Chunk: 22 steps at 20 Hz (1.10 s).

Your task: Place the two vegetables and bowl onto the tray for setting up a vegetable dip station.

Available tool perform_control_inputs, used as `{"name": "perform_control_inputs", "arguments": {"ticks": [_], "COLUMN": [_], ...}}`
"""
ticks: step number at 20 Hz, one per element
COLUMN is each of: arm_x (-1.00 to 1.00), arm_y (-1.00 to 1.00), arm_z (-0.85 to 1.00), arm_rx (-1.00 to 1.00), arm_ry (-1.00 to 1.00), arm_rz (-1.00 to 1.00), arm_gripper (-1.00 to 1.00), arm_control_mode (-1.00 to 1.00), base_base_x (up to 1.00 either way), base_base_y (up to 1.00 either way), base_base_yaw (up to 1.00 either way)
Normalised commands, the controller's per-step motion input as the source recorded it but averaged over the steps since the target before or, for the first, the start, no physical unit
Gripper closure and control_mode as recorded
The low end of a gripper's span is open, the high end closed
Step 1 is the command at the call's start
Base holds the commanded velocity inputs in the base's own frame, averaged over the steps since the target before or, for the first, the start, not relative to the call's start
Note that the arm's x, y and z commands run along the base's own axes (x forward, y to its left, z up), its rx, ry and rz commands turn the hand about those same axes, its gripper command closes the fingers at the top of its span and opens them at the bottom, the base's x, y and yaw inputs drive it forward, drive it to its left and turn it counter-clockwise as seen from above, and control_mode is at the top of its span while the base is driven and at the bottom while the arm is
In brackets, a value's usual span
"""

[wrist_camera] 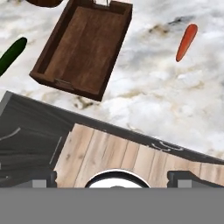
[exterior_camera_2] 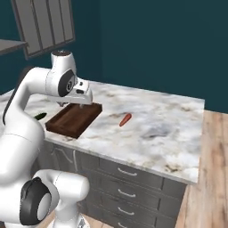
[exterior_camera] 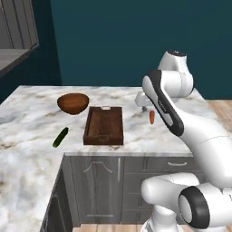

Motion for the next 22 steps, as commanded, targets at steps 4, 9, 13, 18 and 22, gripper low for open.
{"name": "perform_control_inputs", "arguments": {"ticks": [4, 9, 13, 18, 22], "arm_x": [0.0, 0.0, 0.0, 0.0, 0.0], "arm_y": [0.0, 0.0, 0.0, 0.0, 0.0], "arm_z": [0.0, 0.0, 0.0, 0.0, 0.0], "arm_rx": [0.0, 0.0, 0.0, 0.0, 0.0], "arm_ry": [0.0, 0.0, 0.0, 0.0, 0.0], "arm_rz": [0.0, 0.0, 0.0, 0.0, 0.0], "arm_gripper": [-1.0, -1.0, -1.0, -1.0, -1.0], "arm_control_mode": [1.0, 1.0, 1.0, 1.0, 1.0], "base_base_x": [-0.03, 0.12, 0.1, 0.0, 0.03], "base_base_y": [0.55, 0.48, 0.41, 0.51, 0.51], "base_base_yaw": [-0.22, -0.33, -0.34, -0.24, -0.13]}}
